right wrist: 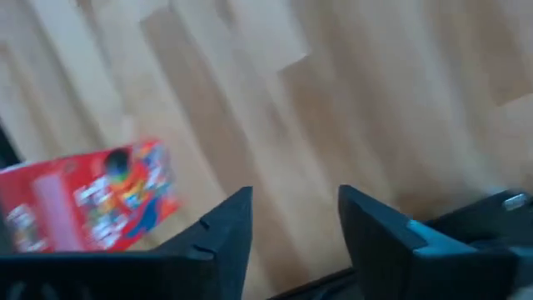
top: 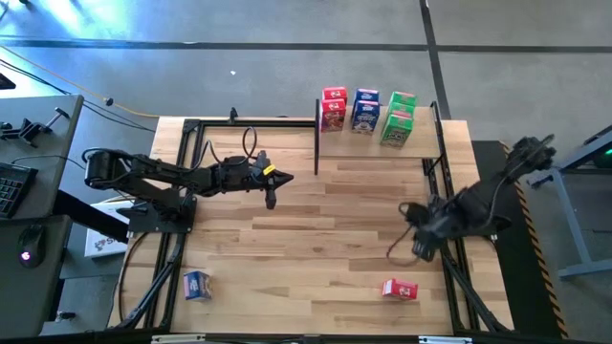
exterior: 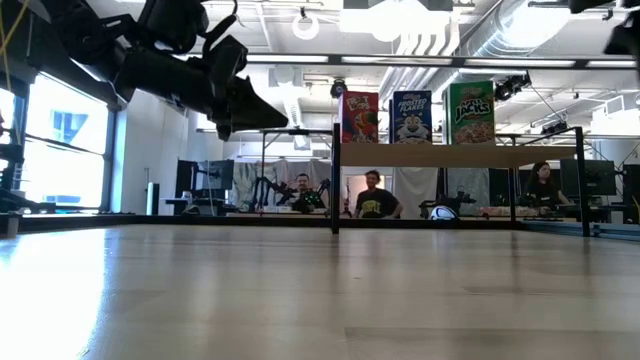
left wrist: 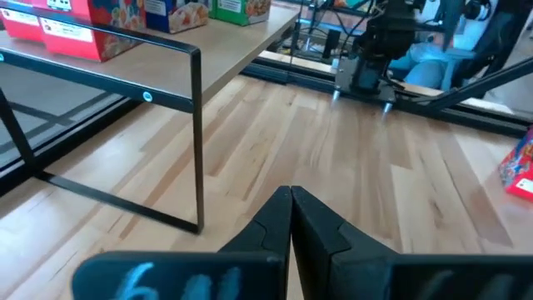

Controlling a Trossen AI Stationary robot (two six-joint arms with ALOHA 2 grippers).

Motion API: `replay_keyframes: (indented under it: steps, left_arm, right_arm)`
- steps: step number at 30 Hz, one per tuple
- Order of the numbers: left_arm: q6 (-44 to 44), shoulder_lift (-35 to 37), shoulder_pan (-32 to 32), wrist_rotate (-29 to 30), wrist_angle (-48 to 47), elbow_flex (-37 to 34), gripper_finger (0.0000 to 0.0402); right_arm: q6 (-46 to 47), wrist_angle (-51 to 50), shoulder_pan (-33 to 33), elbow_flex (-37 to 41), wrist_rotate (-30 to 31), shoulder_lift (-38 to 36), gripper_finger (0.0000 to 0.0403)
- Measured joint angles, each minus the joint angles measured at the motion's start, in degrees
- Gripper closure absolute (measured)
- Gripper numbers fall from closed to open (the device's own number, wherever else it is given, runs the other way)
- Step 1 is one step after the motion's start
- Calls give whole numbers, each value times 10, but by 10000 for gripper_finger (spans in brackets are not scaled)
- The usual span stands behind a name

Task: Stack cereal on shelf
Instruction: Put the red cereal box on the shelf and aligned with the other red cereal boxes

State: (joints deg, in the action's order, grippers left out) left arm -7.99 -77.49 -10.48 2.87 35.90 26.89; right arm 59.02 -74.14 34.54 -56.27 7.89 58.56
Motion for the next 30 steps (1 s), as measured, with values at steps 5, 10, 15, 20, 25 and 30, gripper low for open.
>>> replay_keyframes:
  steps: [5, 10, 15, 20, 25, 30]
  left_arm:
    - [7, 0, 0, 0, 0, 0, 401]
    - [7, 0, 0, 0, 1, 0, 401]
    - [7, 0, 0, 0, 4, 0, 401]
    - [6, 0, 0, -2, 4, 0, 401]
    - [-4, 0, 0, -11, 2, 0, 401]
    - [-7, 0, 1, -11, 0, 0, 401]
  right_arm:
    - [103, 38, 85, -2, -41, 55, 204]
    - [179, 45, 148, -41, -63, 109, 166]
    - [208, 48, 186, -96, -40, 162, 152]
    - [205, 67, 203, -121, -50, 225, 150]
    - [201, 90, 214, -145, -45, 275, 150]
    - [202, 94, 215, -154, -40, 299, 150]
